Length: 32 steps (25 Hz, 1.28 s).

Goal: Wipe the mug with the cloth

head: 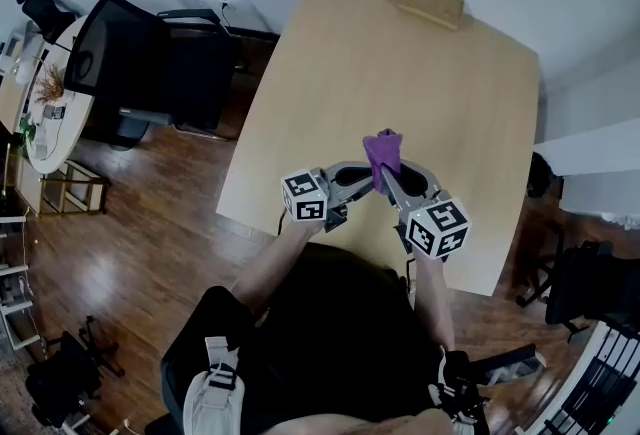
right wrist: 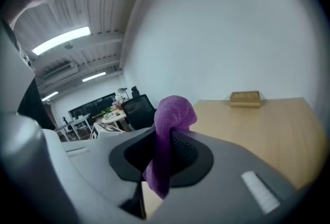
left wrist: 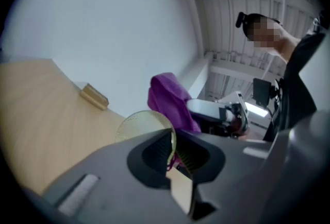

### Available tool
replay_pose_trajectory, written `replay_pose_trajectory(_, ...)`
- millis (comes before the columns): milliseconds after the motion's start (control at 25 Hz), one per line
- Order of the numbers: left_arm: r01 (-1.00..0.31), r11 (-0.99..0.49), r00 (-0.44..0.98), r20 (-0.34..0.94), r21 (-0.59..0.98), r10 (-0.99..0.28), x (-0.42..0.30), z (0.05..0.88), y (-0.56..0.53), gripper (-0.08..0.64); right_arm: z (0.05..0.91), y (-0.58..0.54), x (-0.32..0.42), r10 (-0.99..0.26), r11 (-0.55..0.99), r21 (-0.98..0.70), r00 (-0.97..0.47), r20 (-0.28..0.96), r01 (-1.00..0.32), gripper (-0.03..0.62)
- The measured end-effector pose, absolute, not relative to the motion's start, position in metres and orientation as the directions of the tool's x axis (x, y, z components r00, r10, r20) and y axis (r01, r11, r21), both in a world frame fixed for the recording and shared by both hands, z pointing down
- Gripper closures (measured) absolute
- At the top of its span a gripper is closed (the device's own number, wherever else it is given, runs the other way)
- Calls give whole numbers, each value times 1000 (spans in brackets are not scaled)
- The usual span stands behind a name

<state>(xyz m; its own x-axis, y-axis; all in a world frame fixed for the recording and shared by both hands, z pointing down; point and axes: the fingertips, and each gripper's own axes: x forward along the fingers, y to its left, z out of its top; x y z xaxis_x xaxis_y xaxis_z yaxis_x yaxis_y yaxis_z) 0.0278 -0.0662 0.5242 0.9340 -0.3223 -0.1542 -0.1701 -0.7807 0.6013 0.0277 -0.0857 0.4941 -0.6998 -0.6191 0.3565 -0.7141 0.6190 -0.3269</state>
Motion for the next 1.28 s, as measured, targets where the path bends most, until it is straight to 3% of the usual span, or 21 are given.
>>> replay_pose_trajectory(240,-92,-805,950,-191,587,-248,19,521,-46,517,513,-89,55,-638,546,-370,-660,397,-751,528)
replay_pose_trajectory(440,-72,-785,956,-181,616,-230,17,528,-43,517,556,-89,113,-672,405,-372,-548,498,-835,528)
replay_pose_trajectory(560,-64,-792,957,-187,607,-220,14,523,-45,517,549,-87,136,-714,350,-364,-497,493,-863,528)
replay_pose_trajectory(680,-38,-815,970,-174,579,-169,19,521,-43,517,518,-90,133,-745,386,-353,-514,425,-852,528)
replay_pose_trajectory(800,69,-822,986,-166,566,-32,28,531,-31,515,516,-96,126,-724,443,-317,-543,425,-839,528)
replay_pose_trajectory(1000,196,-796,979,-63,572,196,33,581,-13,514,613,-72,87,-475,510,-460,-684,554,-727,528)
replay_pose_trajectory(1160,147,-809,982,18,569,190,32,597,-9,514,626,-60,92,-518,401,-518,-653,552,-756,528)
replay_pose_trajectory(1280,111,-807,991,-5,580,132,32,596,-12,515,573,-68,82,-576,454,-503,-673,465,-735,528)
